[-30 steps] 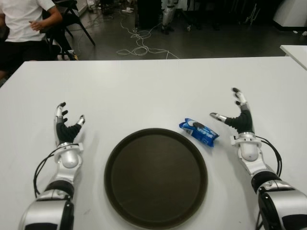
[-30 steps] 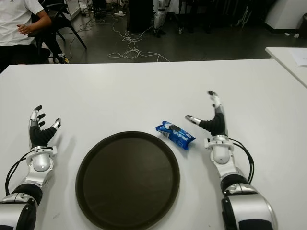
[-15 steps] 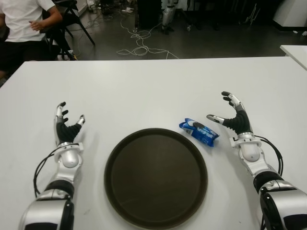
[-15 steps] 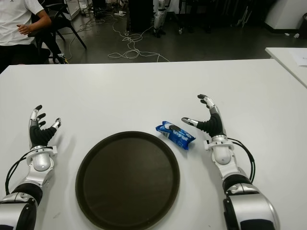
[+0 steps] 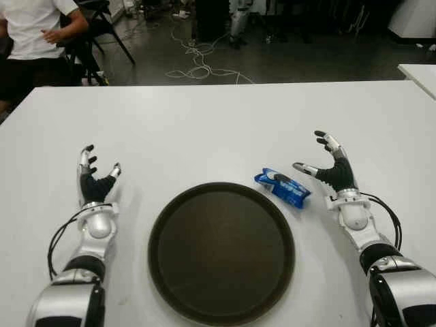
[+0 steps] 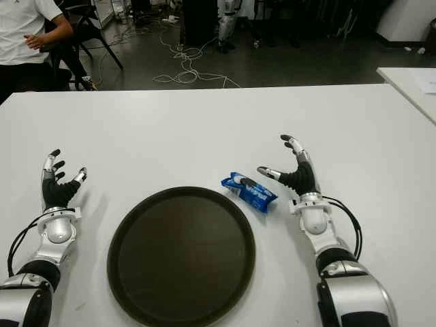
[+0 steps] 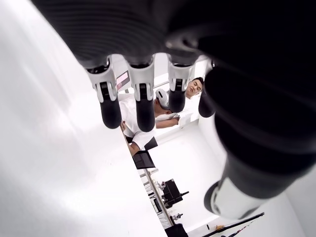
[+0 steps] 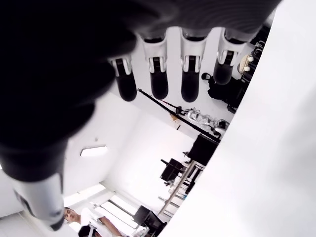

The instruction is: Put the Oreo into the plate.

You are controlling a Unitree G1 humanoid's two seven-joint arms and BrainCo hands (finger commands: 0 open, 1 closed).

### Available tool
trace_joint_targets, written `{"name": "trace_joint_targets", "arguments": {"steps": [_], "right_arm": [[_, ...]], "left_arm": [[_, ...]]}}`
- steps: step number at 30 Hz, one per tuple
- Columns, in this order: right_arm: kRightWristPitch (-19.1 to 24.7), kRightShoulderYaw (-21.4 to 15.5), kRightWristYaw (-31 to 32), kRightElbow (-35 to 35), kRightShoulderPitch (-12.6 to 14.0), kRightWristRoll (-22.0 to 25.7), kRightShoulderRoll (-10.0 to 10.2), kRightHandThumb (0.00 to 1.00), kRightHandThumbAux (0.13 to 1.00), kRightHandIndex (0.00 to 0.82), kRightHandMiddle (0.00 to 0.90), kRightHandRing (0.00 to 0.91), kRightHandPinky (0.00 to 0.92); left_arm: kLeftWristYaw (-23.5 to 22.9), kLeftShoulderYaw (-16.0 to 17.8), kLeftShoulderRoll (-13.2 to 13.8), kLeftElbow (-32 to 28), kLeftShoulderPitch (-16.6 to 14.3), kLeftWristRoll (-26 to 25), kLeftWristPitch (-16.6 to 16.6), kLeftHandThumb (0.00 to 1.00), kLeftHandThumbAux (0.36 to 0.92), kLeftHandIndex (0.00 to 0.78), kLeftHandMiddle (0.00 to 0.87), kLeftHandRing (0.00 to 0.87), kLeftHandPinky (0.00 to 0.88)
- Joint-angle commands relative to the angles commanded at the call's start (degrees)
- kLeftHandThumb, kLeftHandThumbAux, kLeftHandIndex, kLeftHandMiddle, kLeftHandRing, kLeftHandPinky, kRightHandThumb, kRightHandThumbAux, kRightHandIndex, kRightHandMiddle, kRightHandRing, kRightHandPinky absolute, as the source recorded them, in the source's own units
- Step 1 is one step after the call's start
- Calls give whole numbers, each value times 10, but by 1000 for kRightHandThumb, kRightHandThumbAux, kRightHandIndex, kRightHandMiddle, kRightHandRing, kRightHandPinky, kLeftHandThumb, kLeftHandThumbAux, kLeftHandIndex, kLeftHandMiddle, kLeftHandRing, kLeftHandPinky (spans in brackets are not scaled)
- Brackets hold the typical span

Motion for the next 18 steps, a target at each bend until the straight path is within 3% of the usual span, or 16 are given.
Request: {"name": "trace_joint_targets", "arguments": {"steps": [9, 18], "right_arm": [[-3, 11, -1, -3, 1, -10, -5, 0, 678, 144, 126, 104, 86], [-7, 29, 14, -5, 0, -25, -12, 16, 680, 89, 70, 45, 82]], "left_arm": [[4, -4, 1, 0, 1, 5, -5, 0, 776, 85, 68, 97, 127], [12, -5, 1, 2, -1, 8, -4, 0, 791, 95, 76, 120, 178]]}}
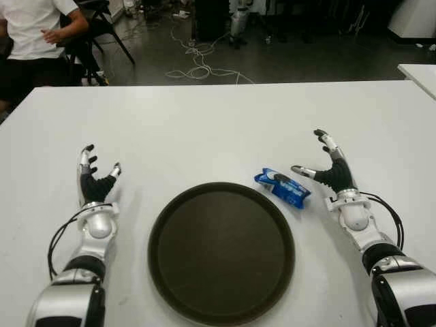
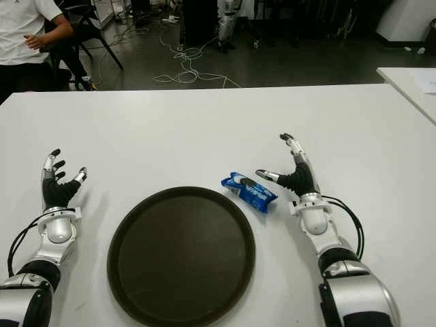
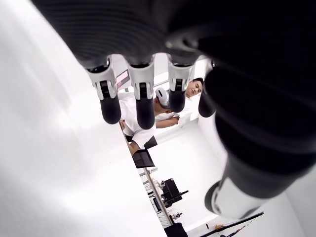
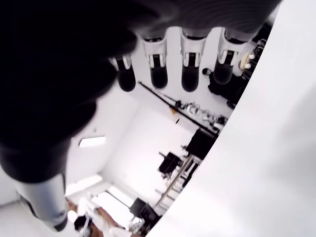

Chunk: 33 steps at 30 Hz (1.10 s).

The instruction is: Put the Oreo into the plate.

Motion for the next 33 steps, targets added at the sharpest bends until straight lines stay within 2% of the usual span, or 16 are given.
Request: {"name": "trace_joint_targets", "arguments": {"steps": [6, 11, 14, 24, 33], "right_arm": [[7, 19, -8, 0, -2, -21, -8, 24, 663, 73, 51, 33, 95], [11, 26, -10, 1, -3, -28, -11, 7, 621, 71, 43, 37, 94], [10, 28, -1, 1, -3, -25, -11, 3, 594, 66, 34, 27, 74], [-9, 43, 34, -14, -1, -26, -14, 0, 452, 44, 8, 0, 4], [-14, 55, 69, -22, -3, -25, -22, 0, 407, 30, 0, 0, 0]], "left_arm": [[0, 1, 0, 2, -1, -1, 3, 0, 784, 100, 74, 112, 155], [-1, 1, -1, 2, -1, -2, 1, 0, 802, 104, 69, 108, 152], [1, 1, -1, 2, -1, -1, 2, 0, 813, 110, 73, 112, 160], [10, -4, 0, 2, -1, 6, 3, 0, 791, 93, 77, 112, 153], [20, -7, 0, 1, 0, 10, 5, 0, 798, 101, 91, 128, 166]]}}
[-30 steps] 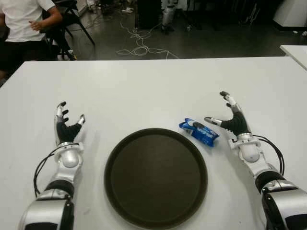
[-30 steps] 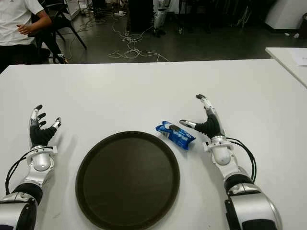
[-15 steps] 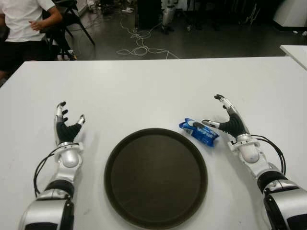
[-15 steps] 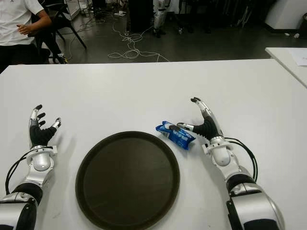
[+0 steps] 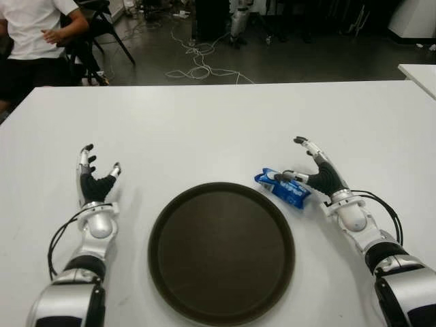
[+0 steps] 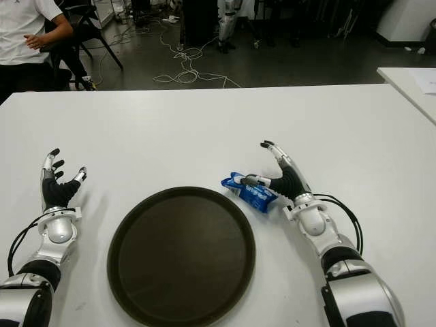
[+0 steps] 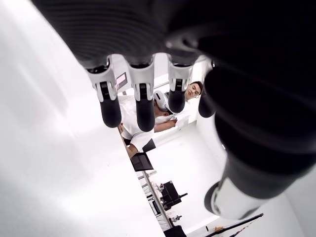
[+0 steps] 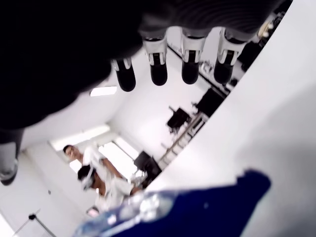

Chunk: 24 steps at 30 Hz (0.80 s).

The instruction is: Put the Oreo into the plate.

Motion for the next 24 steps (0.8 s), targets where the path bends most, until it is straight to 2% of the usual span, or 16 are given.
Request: {"name": "trace_joint_targets", "arguments": {"steps": [7, 15, 18, 22, 24], "right_arm": [[-1, 6, 7, -12, 0, -4, -6, 0, 390, 29, 0, 0, 2], [10, 25, -9, -33, -3, -29, -18, 0, 403, 33, 0, 0, 18], [50, 51, -28, -87, -3, -77, -30, 0, 374, 24, 1, 0, 34], [87, 61, -31, -126, 3, -96, -34, 0, 354, 11, 3, 8, 54], [119, 67, -24, -155, 6, -108, -38, 0, 356, 6, 2, 10, 55]], "left_arm": [[0, -3, 0, -1, 0, 1, -1, 0, 795, 97, 96, 141, 192], [-3, -4, 0, -2, 0, 1, -3, 0, 795, 90, 85, 117, 159], [-4, -1, -2, -2, 0, -2, 0, 0, 799, 91, 87, 118, 169], [-6, 0, -3, -2, -1, -4, 2, 0, 804, 93, 86, 122, 179], [-6, 1, -3, -2, -1, -5, 5, 0, 812, 94, 89, 125, 178]]}}
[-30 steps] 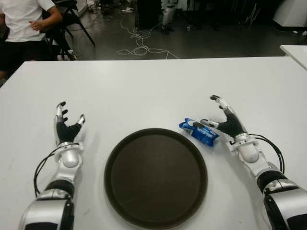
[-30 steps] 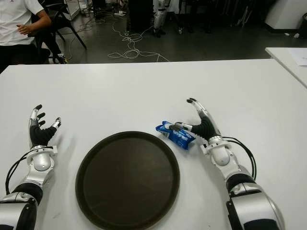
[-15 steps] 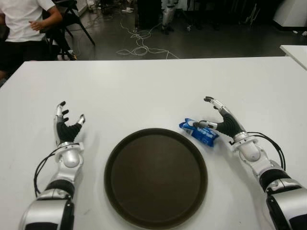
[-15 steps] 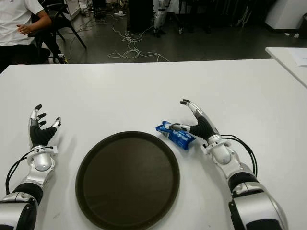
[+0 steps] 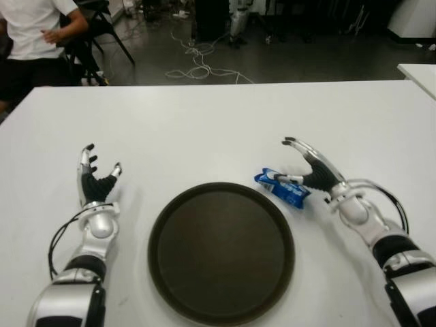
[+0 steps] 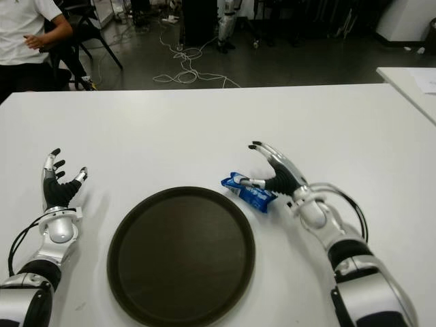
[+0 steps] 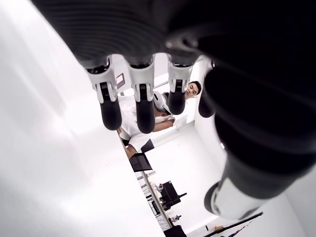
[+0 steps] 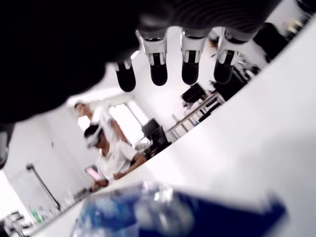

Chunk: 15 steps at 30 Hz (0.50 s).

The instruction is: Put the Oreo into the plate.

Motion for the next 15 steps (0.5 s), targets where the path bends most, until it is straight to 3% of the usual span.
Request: {"name": "trace_joint_targets", "arguments": {"steps": [1, 8, 15], "right_arm": [[10, 1, 2, -10, 2, -2, -1, 0, 357, 3, 1, 10, 55], [183, 19, 88, -179, 34, -51, -19, 0, 417, 0, 0, 5, 66], [327, 40, 173, -296, 52, -103, -25, 10, 526, 0, 0, 7, 67]], "left_arm": [[0, 0, 0, 0, 0, 0, 1, 0, 817, 95, 90, 127, 177], [1, 2, -4, -1, 0, -3, 1, 0, 843, 93, 91, 111, 129], [1, 3, -5, 0, -1, -6, 3, 0, 815, 97, 96, 114, 141]]}}
